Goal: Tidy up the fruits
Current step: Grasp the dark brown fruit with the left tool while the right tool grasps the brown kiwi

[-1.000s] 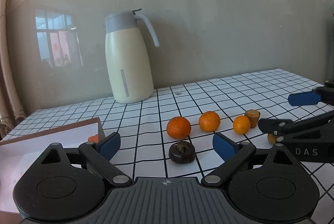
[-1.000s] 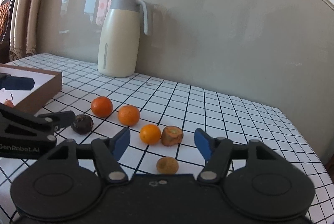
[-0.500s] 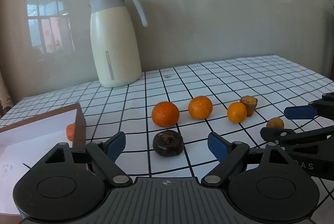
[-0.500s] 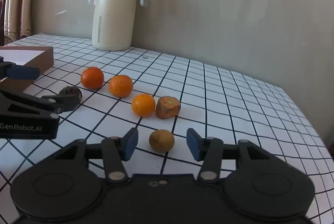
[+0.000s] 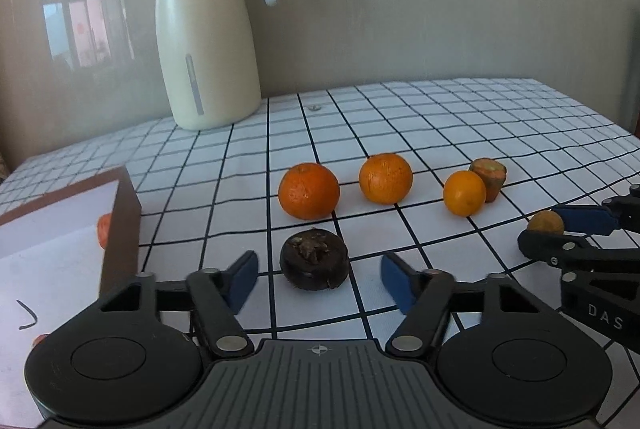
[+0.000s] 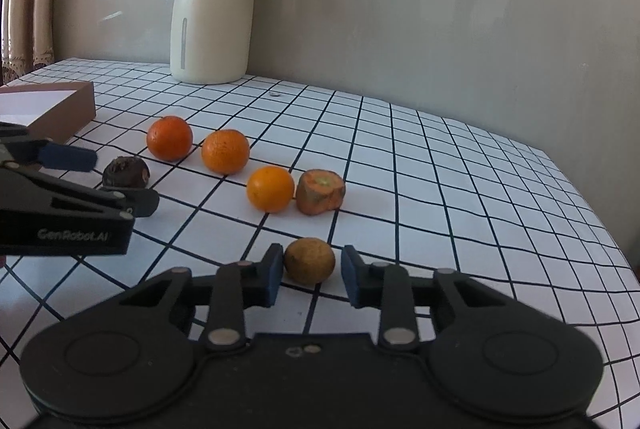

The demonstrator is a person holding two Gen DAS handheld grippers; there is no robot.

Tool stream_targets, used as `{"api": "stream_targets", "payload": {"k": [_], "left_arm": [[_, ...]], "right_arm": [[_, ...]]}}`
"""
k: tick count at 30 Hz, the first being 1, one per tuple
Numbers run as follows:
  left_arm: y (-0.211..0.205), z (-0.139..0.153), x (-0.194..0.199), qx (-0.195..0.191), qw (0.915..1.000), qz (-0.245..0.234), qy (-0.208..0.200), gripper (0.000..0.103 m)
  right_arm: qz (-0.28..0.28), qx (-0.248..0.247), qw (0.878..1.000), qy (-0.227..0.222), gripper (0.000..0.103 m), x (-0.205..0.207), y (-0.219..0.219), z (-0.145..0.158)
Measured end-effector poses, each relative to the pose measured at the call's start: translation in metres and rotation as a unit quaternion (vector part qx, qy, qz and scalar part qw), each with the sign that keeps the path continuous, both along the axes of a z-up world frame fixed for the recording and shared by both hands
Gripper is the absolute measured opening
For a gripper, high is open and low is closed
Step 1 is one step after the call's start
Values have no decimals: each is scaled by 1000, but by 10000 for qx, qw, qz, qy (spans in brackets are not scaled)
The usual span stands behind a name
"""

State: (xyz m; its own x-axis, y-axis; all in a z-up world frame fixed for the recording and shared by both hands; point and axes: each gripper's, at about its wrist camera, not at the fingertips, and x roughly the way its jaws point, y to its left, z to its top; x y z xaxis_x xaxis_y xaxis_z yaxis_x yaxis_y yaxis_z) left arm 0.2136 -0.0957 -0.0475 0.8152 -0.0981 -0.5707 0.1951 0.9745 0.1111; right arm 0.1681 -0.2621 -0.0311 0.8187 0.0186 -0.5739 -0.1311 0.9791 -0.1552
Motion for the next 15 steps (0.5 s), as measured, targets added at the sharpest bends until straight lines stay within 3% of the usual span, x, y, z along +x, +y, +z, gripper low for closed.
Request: {"api": "stream_targets", "payload": {"k": [2,5,15], "left_arm": [[-1,0,2,-26,10000,12,13,59],[-3,0,2,-100,9999,-21,22,37],[0,9,-8,-117,9998,-102,-147,36]], "right_arm": [[-3,-5,10000,7,20,0,0,0],[-10,-2,10000,6,19,1,1,0],[-41,24,9999,-95,19,-1,2,5]]}}
